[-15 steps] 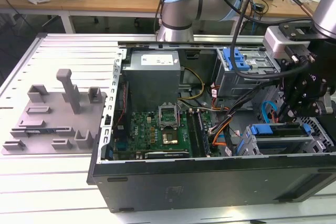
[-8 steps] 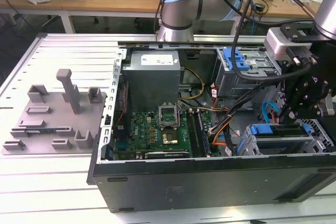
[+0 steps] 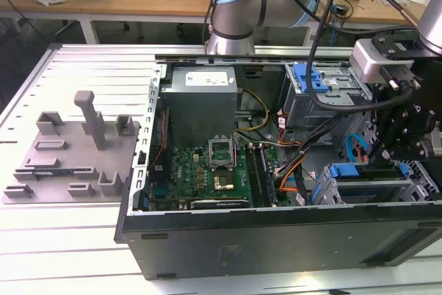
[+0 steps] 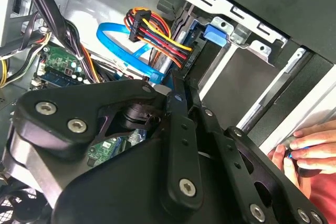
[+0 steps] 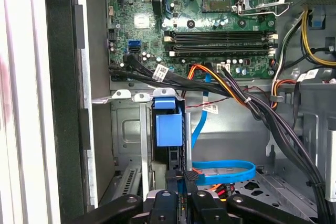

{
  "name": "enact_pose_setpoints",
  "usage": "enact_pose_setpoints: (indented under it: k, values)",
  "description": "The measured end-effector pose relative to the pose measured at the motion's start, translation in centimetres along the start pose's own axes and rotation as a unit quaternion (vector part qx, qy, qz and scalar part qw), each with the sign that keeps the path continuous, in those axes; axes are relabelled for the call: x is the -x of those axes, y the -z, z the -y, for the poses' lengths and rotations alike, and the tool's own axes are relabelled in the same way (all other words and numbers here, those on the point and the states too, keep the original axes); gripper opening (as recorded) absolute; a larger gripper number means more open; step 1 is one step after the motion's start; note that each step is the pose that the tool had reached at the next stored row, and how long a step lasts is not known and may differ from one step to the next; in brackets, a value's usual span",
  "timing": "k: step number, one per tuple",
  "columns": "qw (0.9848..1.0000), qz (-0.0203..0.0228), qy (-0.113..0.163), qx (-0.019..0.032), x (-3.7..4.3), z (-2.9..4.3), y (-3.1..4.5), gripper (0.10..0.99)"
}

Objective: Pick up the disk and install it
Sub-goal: 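Insert the second disk wire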

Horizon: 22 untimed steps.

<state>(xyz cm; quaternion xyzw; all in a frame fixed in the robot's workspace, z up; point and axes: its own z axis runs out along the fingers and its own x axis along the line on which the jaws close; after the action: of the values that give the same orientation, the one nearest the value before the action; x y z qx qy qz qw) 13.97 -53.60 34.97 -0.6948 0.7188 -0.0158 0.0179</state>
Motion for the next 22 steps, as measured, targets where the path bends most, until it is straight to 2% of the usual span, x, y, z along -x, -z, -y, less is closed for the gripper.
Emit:
enact_pose_setpoints:
  k: [22]
  values:
    - [1.0,0.0001,0.0,0.0,0.0,0.11,-0.41,0.165]
